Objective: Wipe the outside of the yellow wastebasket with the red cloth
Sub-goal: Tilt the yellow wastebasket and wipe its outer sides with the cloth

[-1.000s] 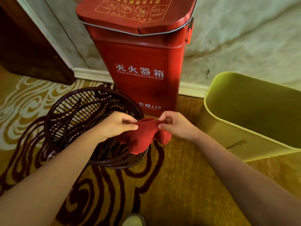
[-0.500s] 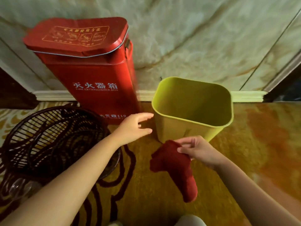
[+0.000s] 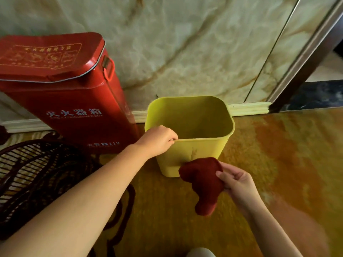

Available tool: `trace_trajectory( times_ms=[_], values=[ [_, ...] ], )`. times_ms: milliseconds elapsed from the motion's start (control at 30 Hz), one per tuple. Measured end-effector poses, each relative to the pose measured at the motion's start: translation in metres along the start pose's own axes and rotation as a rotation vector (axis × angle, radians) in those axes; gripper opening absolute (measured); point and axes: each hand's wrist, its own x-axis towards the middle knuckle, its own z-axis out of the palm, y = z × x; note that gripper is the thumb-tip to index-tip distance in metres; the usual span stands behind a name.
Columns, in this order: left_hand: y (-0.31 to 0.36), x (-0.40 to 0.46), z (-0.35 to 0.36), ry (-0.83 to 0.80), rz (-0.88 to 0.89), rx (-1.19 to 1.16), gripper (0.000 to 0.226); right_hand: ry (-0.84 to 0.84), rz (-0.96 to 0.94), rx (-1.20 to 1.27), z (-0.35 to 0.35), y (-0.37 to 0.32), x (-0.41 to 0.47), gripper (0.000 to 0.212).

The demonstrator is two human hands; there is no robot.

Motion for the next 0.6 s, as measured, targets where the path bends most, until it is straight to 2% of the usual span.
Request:
trace_trajectory(
  times_ms=[167,333,400,500,600],
  values=[
    [-0.009,0.017,-0.020,0.129,-0.090,-0.175,0.014,0.104,-0.151,-0.042,0.004,-0.026,0.015,0.032],
    [-0.029,0.012,-0.023,0.132,-0.271,-0.405,0.027,0.163,-0.177,-0.093,0.020,-0.034,0.035,0.036],
    [-0.034,0.009,-0.029,0.020,-0.255,-0.446,0.035,0.192,-0.141,-0.106,0.030,-0.029,0.042,0.038],
    [-0.042,0.009,-0.047,-0.211,-0.200,-0.380,0.046,0.280,-0.113,-0.138,0.041,-0.032,0.050,0.038],
    [-0.048,0.011,-0.060,-0.269,-0.239,-0.351,0.046,0.432,-0.255,-0.356,0.051,-0.048,0.053,0.037]
  ],
)
